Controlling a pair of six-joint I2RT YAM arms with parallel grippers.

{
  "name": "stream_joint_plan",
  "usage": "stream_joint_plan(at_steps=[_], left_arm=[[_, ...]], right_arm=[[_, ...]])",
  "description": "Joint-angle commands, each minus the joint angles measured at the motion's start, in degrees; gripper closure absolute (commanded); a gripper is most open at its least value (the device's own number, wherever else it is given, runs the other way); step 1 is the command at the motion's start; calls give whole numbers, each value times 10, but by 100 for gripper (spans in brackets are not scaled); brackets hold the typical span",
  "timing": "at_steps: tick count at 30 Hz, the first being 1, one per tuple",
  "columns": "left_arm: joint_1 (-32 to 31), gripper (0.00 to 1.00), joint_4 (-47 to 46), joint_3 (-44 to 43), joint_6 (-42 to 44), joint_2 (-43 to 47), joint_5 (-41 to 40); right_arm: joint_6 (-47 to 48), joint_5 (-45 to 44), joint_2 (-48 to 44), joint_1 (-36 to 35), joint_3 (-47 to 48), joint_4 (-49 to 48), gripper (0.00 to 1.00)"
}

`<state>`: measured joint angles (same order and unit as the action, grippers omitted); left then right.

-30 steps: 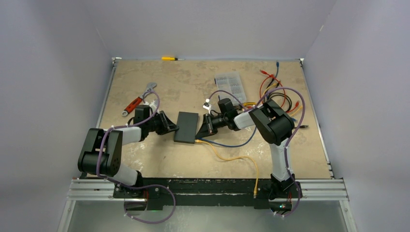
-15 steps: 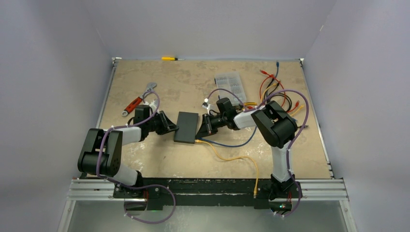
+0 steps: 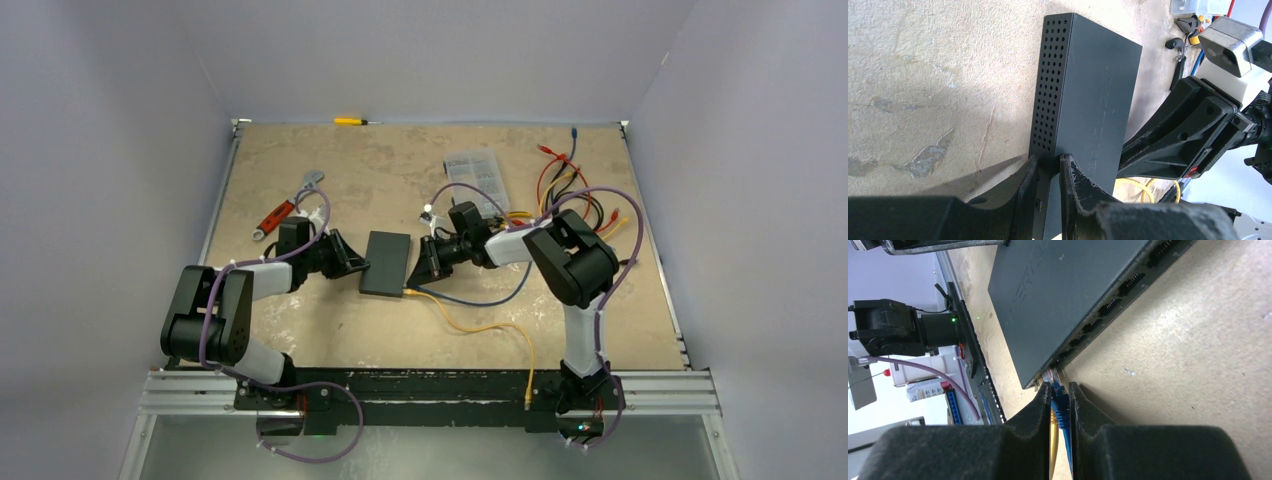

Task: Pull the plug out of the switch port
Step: Pull the connector from the switch port.

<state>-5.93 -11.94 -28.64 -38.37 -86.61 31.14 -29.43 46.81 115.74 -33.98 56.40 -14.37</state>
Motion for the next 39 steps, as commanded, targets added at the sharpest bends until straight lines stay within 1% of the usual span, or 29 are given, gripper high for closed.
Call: stream_joint_plan(at_steps=[1, 7, 13, 22, 25, 28, 31, 33, 34, 39], left_arm=[[-1, 86, 102, 23, 37, -30, -80], [-1, 86, 103, 21, 38, -28, -78], [-1, 86, 104, 21, 37, -27, -75], [-1, 86, 102, 21, 37, -26, -72], [-2, 86, 100, 20, 37, -27, -71], [-2, 86, 98, 20, 37, -30, -70], [-2, 86, 97, 21, 37, -31, -68], [-1, 86, 96, 21, 38, -31, -69], [-1, 86, 95, 22, 38, -32, -69], [-1, 86, 89, 22, 35, -38, -66]], right_arm=[[51, -114, 2, 16, -27, 88, 100], [55, -124, -15, 20, -21, 101, 100], [55, -161, -47, 24, -2, 121, 100], [57, -299, -123, 32, 13, 160, 100], [65, -328, -134, 31, 18, 173, 86], [81, -347, -139, 31, 24, 187, 65], [91, -379, -151, 31, 25, 195, 50], [92, -382, -164, 30, 18, 200, 43], [93, -382, -171, 30, 14, 201, 42], [97, -390, -197, 23, 1, 225, 42]])
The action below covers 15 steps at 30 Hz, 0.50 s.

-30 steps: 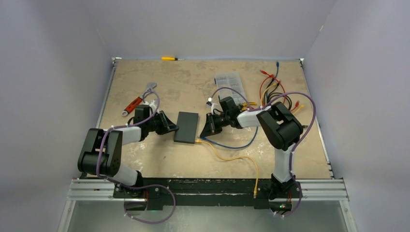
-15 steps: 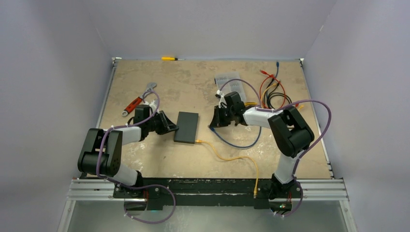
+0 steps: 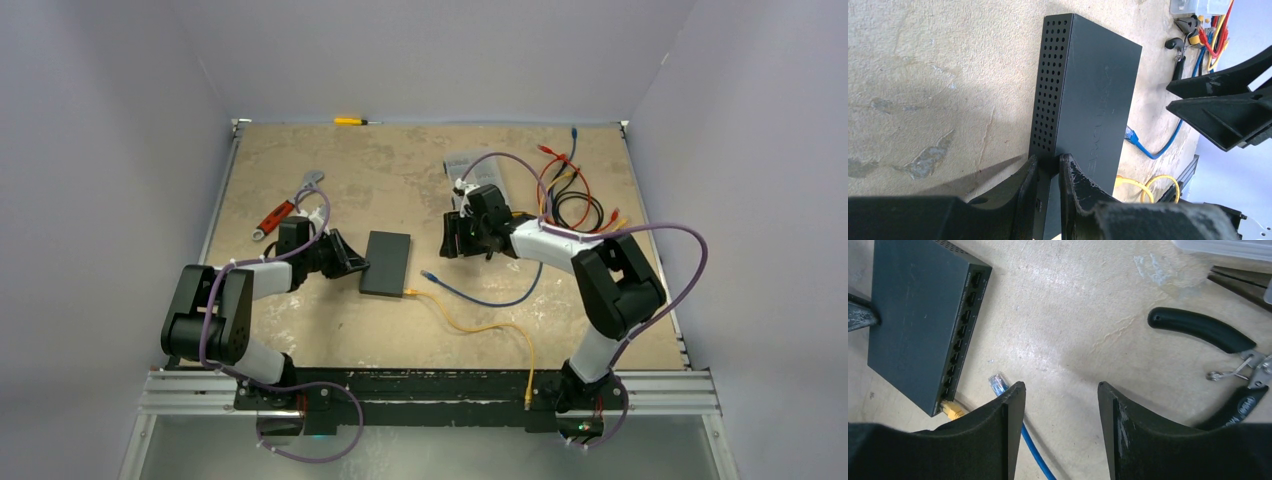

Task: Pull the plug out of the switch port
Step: Pull the connector from the switch port.

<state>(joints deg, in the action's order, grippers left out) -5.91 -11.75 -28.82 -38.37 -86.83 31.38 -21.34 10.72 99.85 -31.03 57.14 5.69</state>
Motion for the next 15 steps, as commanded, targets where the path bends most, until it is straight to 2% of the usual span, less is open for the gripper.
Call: stream_joint_plan(at_steps=[1, 15], left_arm=[[-2, 86, 87, 23, 35, -36, -67], [-2, 86, 78, 31, 33, -38, -65]], right_arm=[[16, -34, -42, -11, -8, 31, 42], [15, -125, -27, -102, 8, 109, 42]])
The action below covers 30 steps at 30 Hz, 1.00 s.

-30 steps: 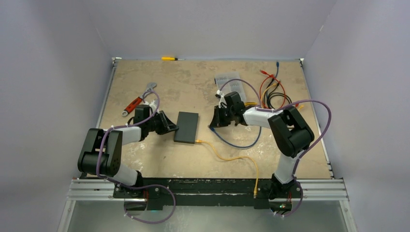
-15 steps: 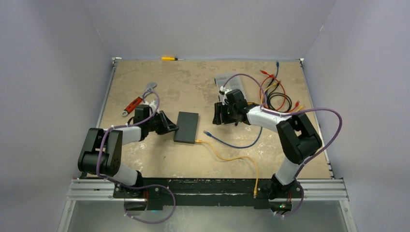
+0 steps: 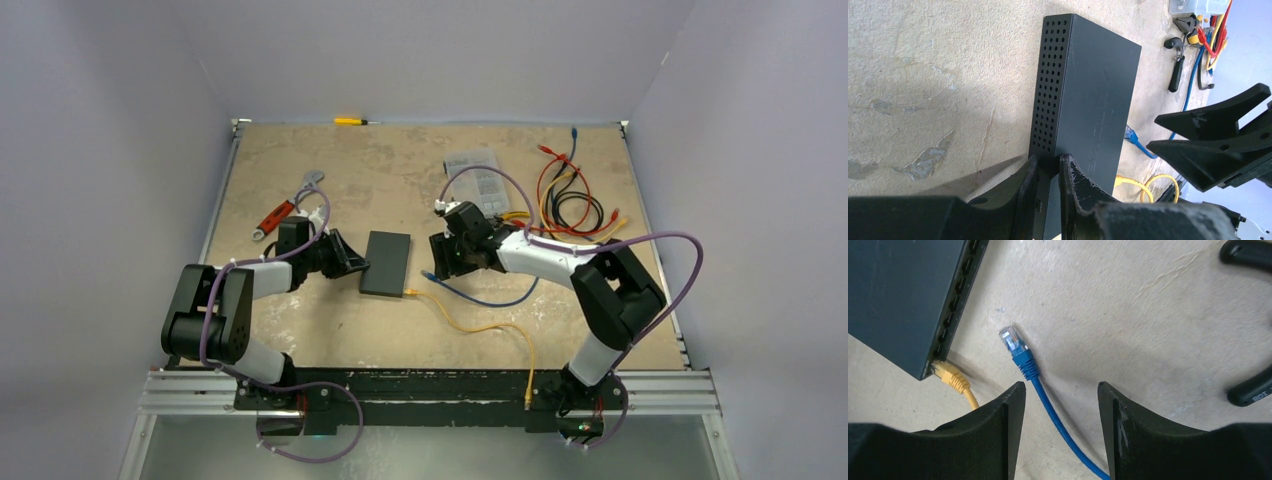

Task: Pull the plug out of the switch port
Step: Pull the connector from the switch port, then pick up the connector from the center of the board.

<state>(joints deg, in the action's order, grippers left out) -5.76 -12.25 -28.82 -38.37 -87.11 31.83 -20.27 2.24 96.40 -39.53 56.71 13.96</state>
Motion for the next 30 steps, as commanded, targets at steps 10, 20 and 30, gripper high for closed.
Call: stream_joint_plan(at_steps=[10, 20, 30], left_arm=[[-3, 86, 79, 35, 34, -36, -67], [-3, 86, 74, 35, 33, -42, -65], [-3, 86, 77, 35, 34, -40, -64]], right_arm=[[4, -88, 44, -50, 36, 50, 55], [4, -112, 67, -76, 59, 61, 82], [-5, -70, 100, -78, 102, 55, 100]])
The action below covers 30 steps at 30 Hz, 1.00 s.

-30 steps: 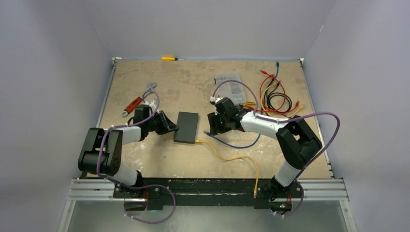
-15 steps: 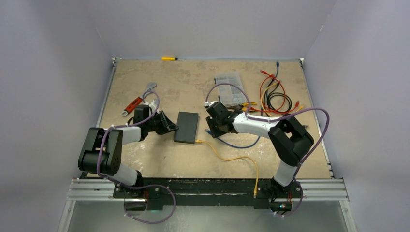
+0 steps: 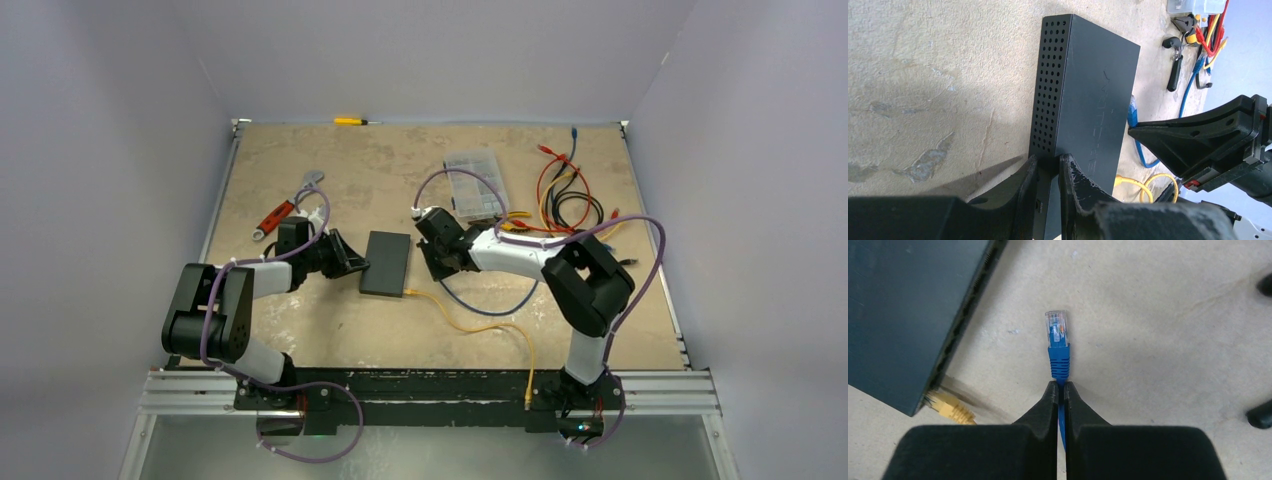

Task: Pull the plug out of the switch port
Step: Pick up the connector from the center of the board.

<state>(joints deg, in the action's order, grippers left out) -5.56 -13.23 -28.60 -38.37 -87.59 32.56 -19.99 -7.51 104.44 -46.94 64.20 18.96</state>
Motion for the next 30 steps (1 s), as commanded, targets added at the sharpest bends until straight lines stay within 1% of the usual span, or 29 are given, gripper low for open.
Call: stream_joint_plan(at_steps=[1, 8, 19, 24, 30], left_arm=[[-5, 86, 87, 33, 34, -35, -72], [-5, 86, 90, 32, 34, -32, -73], [-5, 85, 93, 31, 36, -19, -73], [-5, 84, 94, 30, 34, -11, -72], [-5, 84, 98, 28, 36, -10, -72]], right_arm=[[-11, 34, 21, -4, 31, 5, 100], [-17, 38, 2, -3, 61, -2, 100], [-30, 50, -83, 4, 91, -26, 100], [-29, 81, -123, 21, 93, -50, 100], [-38, 157, -165, 67, 94, -73, 100]])
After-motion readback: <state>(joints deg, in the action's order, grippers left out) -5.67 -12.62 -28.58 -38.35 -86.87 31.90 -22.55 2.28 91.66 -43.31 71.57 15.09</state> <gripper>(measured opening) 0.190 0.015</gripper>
